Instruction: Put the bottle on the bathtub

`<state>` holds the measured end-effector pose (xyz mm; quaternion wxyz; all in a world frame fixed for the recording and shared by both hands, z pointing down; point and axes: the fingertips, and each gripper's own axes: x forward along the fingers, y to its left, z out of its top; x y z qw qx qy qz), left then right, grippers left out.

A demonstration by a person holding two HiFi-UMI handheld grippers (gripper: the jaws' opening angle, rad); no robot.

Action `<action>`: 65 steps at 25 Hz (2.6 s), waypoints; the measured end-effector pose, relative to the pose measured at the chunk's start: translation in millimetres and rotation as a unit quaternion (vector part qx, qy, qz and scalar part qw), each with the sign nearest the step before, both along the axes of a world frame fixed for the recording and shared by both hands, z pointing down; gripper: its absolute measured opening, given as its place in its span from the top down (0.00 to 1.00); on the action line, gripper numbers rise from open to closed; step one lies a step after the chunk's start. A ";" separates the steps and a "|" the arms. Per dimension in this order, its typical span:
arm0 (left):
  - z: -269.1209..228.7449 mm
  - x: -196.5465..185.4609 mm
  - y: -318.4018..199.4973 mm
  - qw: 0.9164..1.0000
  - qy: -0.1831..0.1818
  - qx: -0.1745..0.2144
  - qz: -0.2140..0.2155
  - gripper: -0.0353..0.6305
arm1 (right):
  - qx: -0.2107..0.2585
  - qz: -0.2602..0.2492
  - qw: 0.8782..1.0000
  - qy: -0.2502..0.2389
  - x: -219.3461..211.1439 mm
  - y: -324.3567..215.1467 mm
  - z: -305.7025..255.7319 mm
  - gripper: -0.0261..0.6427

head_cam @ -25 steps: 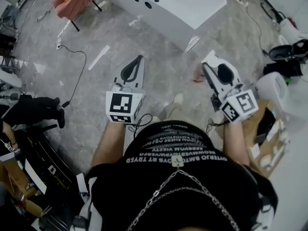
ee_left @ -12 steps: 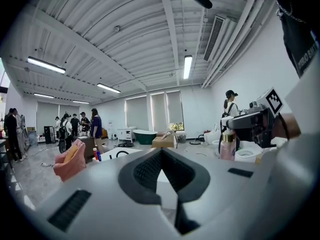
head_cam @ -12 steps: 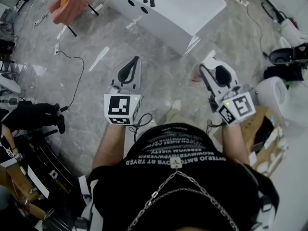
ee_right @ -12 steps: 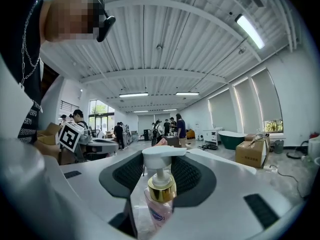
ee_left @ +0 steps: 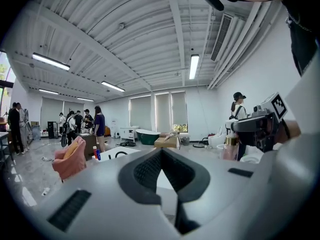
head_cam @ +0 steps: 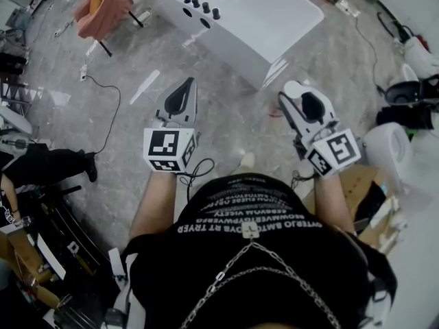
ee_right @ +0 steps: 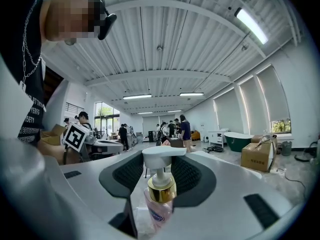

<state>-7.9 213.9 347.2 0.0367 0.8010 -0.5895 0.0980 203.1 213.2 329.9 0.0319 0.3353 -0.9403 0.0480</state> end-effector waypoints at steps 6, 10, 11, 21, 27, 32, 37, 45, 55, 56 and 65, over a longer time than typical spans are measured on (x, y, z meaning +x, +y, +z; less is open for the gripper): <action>1.3 16.9 -15.1 1.000 -0.001 0.003 -0.011 0.94 | 0.006 -0.013 1.000 0.004 14.0 -21.6 -1.8 0.71; 3.6 30.1 -20.4 1.000 0.000 0.001 -0.008 0.94 | 0.003 -0.025 1.000 0.006 21.1 -31.8 -0.4 0.70; 3.2 32.7 -21.3 1.000 -0.002 0.001 -0.006 0.94 | 0.002 -0.027 1.000 0.004 21.9 -34.3 -1.1 0.70; 17.0 27.0 -30.8 1.000 -0.005 -0.020 -0.012 0.94 | -0.009 -0.039 0.999 0.000 13.4 -56.6 5.9 0.71; 14.2 30.9 -56.6 1.000 -0.006 -0.016 0.006 0.94 | -0.011 -0.034 0.999 0.002 8.0 -73.7 10.9 0.70; 14.7 22.9 -81.4 1.000 -0.007 -0.020 0.022 0.94 | -0.011 -0.023 1.000 0.004 -3.3 -93.5 7.9 0.70; 16.0 7.1 -114.1 0.999 -0.001 -0.021 0.027 0.94 | -0.008 -0.015 1.000 0.004 -17.3 -120.9 7.0 0.71; 17.3 -19.3 -163.6 0.999 -0.007 -0.027 0.038 0.94 | -0.015 -0.001 1.000 0.003 -41.9 -167.5 5.1 0.70; 14.8 -51.8 -218.3 0.998 -0.002 -0.020 0.064 0.94 | -0.004 0.005 1.000 0.014 -82.9 -215.1 -3.3 0.71; 15.5 -56.9 -222.3 0.998 -0.001 -0.020 0.066 0.94 | -0.004 0.008 1.000 0.014 -86.8 -218.4 -3.7 0.70; 16.2 -110.0 -256.9 0.997 0.012 -0.019 0.077 0.94 | -0.009 0.037 0.999 0.012 -127.8 -246.2 -5.8 0.71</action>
